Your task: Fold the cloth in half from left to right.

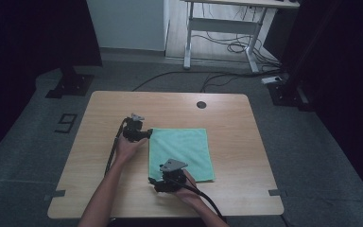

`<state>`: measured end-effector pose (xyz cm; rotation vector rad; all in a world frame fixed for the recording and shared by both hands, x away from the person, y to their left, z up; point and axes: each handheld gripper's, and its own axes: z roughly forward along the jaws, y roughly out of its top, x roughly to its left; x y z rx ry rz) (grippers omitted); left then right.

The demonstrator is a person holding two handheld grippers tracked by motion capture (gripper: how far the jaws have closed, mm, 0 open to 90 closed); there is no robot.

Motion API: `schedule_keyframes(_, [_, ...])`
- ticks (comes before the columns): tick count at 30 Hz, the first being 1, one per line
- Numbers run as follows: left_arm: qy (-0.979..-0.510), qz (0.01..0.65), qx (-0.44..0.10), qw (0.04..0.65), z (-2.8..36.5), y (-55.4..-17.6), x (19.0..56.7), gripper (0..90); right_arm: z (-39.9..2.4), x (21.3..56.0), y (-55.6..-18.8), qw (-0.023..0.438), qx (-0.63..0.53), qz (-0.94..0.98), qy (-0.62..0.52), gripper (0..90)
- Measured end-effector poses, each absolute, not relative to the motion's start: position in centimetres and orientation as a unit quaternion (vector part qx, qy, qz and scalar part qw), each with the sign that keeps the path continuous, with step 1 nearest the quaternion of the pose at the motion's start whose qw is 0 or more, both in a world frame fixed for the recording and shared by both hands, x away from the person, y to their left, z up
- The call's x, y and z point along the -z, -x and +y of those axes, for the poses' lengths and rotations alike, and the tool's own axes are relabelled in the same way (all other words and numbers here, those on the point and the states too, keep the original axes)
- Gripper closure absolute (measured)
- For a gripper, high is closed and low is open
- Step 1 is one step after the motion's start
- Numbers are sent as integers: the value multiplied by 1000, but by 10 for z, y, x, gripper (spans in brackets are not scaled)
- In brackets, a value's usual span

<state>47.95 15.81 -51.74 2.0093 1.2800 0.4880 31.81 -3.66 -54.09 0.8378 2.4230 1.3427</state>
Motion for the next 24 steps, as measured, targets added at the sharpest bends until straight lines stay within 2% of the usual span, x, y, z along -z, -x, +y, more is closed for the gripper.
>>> schedule_keyframes(5, [-776,491,-187,349,152,-487,515,437,-37,541,-317,126,-459,833,-284,334])
schedule_keyframes(17, [-786,503,-152,326,144,-504,530,524,-37,543,-315,122,-457,836,-279,373])
schedule_keyframes(19, [-788,501,-150,323,144,-504,532,565,-38,543,-315,124,-456,836,-280,376])
schedule_keyframes(24, [-794,492,-137,330,140,-503,533,741,-38,544,-314,123,-458,834,-282,396])
